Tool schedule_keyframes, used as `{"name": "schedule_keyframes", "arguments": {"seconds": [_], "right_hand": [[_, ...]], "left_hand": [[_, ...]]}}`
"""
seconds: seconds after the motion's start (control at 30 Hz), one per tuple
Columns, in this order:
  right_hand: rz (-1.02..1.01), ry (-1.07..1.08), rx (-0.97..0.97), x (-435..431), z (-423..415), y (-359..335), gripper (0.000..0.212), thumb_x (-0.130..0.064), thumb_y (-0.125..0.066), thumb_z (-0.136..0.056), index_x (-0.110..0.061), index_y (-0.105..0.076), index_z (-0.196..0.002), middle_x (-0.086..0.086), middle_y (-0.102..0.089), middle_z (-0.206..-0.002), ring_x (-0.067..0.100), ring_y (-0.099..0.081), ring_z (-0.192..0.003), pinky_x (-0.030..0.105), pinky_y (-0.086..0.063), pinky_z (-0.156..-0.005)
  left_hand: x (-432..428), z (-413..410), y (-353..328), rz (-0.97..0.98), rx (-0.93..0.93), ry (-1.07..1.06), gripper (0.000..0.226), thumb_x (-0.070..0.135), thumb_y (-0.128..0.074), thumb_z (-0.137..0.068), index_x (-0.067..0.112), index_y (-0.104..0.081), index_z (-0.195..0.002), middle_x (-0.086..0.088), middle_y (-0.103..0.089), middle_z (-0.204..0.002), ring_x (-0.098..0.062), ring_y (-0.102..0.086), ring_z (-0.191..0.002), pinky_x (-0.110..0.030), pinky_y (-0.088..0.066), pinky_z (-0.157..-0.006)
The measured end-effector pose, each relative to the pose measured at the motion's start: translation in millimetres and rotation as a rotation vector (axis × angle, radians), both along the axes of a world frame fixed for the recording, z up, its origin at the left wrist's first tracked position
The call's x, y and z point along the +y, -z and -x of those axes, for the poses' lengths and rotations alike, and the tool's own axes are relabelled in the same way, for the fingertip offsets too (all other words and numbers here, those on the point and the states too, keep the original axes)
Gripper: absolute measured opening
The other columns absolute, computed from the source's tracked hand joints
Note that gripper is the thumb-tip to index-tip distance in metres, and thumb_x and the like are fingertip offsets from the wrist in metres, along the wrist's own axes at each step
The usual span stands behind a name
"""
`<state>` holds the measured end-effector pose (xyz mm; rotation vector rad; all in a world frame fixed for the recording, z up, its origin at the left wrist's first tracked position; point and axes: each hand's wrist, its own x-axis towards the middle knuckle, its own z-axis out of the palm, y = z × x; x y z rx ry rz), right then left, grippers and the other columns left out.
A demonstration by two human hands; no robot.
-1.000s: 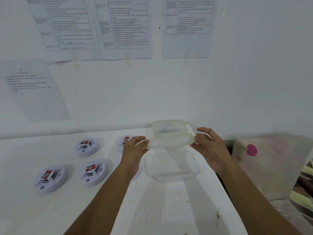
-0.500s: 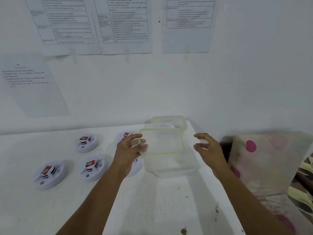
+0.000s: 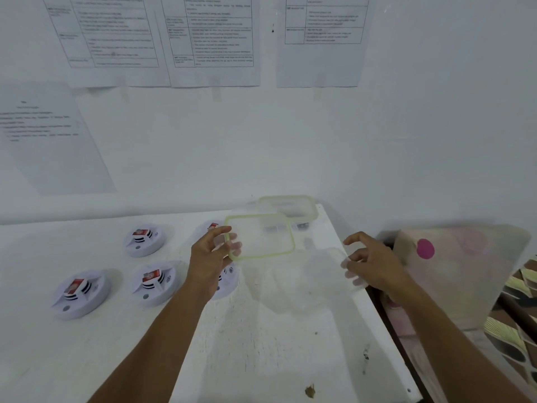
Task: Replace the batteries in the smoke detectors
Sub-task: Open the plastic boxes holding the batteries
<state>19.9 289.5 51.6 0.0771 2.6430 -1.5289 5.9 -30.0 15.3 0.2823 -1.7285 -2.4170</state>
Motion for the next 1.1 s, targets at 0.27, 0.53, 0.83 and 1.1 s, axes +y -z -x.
{"name": "schedule_keyframes", "arguments": {"seconds": [0.27,0.53,0.83,1.1], "right_hand": [[0.289,0.123,0.059,-11,15,5,0.031,-0.004,-0.067,-0.089,-0.018,-0.055,-0.114,0.014,-0.071,-0.094,0.026,-0.073,-0.082,0.039,-0.061,-0.068],[0.282,0.228,-0.01,-20,30,53,0.032,-0.012,-0.071,-0.086,-0.019,-0.055,-0.113,0.008,-0.072,-0.092,0.023,-0.072,-0.086,0.037,-0.061,-0.068],[0.081,0.215,0.055,-30,34,66,0.018,-0.031,-0.065,-0.089,-0.024,-0.061,-0.105,-0.004,-0.072,-0.097,0.013,-0.064,-0.091,0.037,-0.053,-0.086],[0.027,0.251,0.122,-34,36,76,0.013,-0.034,-0.058,-0.092,-0.024,-0.064,-0.096,-0.005,-0.073,-0.09,0.019,-0.067,-0.083,0.044,-0.056,-0.081]], "left_hand": [[47,-13,28,0.015,-0.114,0.169,0.036,-0.015,-0.046,-0.092,0.008,-0.063,-0.114,-0.017,-0.068,-0.109,-0.028,-0.071,-0.087,-0.032,-0.057,-0.068],[59,-15,32,0.101,-0.222,0.121,0.052,-0.009,-0.048,-0.091,0.022,-0.051,-0.132,-0.016,-0.066,-0.105,-0.025,-0.063,-0.085,-0.04,-0.056,-0.078],[59,-7,24,0.593,-0.116,0.093,0.037,0.029,-0.047,-0.101,0.031,-0.048,-0.138,0.005,-0.05,-0.142,-0.01,-0.047,-0.121,-0.025,-0.038,-0.092],[60,-9,33,0.798,-0.088,0.107,0.043,0.036,-0.044,-0.102,0.032,-0.041,-0.144,-0.003,-0.064,-0.126,-0.009,-0.054,-0.108,-0.02,-0.041,-0.081]]}}
